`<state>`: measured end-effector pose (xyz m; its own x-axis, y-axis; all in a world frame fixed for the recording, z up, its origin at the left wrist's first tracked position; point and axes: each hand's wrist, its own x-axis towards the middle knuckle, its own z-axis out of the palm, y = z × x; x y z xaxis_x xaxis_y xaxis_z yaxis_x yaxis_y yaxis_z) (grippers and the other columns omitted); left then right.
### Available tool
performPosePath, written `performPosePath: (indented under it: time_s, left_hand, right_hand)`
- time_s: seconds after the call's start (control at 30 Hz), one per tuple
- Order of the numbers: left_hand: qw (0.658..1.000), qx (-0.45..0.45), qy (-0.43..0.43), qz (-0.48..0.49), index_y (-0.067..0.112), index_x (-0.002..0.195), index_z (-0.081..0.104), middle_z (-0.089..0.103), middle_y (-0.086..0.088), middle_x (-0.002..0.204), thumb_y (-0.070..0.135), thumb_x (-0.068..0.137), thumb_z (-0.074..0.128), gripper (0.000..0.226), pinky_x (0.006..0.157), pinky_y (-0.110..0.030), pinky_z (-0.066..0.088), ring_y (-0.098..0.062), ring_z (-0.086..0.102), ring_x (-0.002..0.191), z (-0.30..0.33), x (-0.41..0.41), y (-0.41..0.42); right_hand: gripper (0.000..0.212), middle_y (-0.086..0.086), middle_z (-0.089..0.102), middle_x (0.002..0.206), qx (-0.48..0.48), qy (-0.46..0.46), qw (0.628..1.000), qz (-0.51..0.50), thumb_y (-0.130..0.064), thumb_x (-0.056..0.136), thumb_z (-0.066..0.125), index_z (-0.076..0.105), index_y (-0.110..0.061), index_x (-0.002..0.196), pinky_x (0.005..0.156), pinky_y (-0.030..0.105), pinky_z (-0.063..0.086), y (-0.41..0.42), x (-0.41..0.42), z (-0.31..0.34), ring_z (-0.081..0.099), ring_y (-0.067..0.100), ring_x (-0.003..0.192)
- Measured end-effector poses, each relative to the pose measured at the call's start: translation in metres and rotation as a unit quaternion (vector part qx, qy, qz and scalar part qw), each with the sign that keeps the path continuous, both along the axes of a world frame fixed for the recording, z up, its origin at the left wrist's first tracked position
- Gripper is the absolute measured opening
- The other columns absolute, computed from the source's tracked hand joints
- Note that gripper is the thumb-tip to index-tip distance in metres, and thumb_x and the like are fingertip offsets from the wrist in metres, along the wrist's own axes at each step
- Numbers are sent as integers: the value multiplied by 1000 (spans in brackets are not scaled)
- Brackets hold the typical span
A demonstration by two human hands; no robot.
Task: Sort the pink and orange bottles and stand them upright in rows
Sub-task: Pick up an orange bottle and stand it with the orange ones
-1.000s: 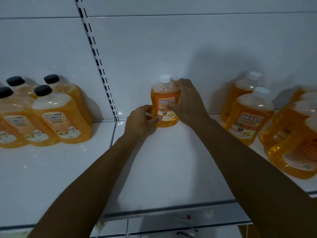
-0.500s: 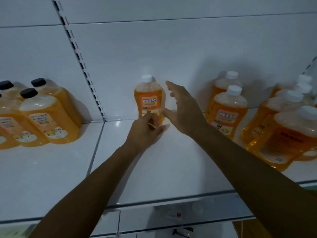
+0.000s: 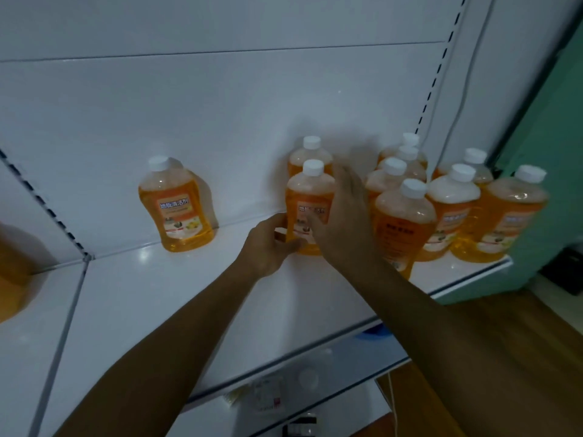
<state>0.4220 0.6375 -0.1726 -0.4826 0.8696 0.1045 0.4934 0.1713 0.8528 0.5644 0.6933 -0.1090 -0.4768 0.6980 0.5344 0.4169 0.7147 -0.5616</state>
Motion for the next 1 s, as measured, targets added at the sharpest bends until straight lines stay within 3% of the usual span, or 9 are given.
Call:
performPosePath:
  time_s: [0.1, 0.23, 0.33, 0.43, 0.6, 0.83, 1.0]
  left_hand:
    - [1000, 3, 11, 7, 26, 122, 59, 61, 14, 104, 26, 85, 73, 40, 67, -13, 48, -3, 63, 81, 3, 3, 0]
    - [999, 3, 21, 35, 22, 123, 59, 58, 12, 104, 24, 84, 73, 41, 69, -13, 48, -6, 61, 81, 8, 5, -12]
    - [997, 8, 26, 69, 21, 124, 60, 62, 9, 107, 26, 82, 75, 45, 72, -19, 54, -9, 65, 83, 10, -3, -35]
    - [992, 8, 36, 118, 21, 123, 60, 64, 8, 111, 28, 82, 75, 44, 74, -23, 55, -8, 65, 83, 10, -17, -66]
    - [978, 1, 37, 204, 22, 124, 59, 66, 6, 117, 33, 82, 74, 46, 90, -32, 54, -13, 66, 97, 12, -40, -115]
    - [965, -8, 40, 258, 20, 123, 60, 68, 6, 113, 35, 80, 76, 49, 75, -20, 54, -10, 66, 87, 12, -62, -149]
    - [963, -4, 23, 269, 21, 121, 57, 67, 6, 113, 34, 79, 77, 49, 77, -25, 54, -13, 67, 87, 12, -68, -150]
  right_hand:
    - [73, 8, 39, 144, -12, -14, 1000, 14, -20, 83, 72, 33, -13, 144, 109, 42, 38, 6, -1, -4, 38, 26, 132]
    - [69, 7, 42, 141, -20, -4, 999, 39, -13, 81, 74, 39, -13, 141, 104, 31, 37, 6, -5, -3, 43, 24, 127]
    - [68, 8, 46, 139, -17, -5, 997, 79, -14, 79, 76, 43, -13, 139, 104, 34, 39, -1, -16, -1, 46, 27, 126]
    - [67, 7, 46, 139, -5, -9, 993, 119, -16, 81, 75, 43, -13, 139, 101, 25, 35, -17, -36, -1, 45, 23, 126]
    - [68, 7, 47, 140, 14, -8, 977, 212, -18, 81, 76, 42, -11, 140, 106, 38, 43, -52, -77, 2, 46, 24, 128]
    - [75, 3, 44, 144, 1, -30, 965, 260, -26, 82, 75, 36, -16, 145, 108, 41, 40, -75, -113, 3, 44, 22, 131]
    - [75, 4, 44, 145, -13, -38, 965, 261, -30, 82, 74, 36, -16, 145, 110, 43, 40, -73, -122, 3, 44, 22, 132]
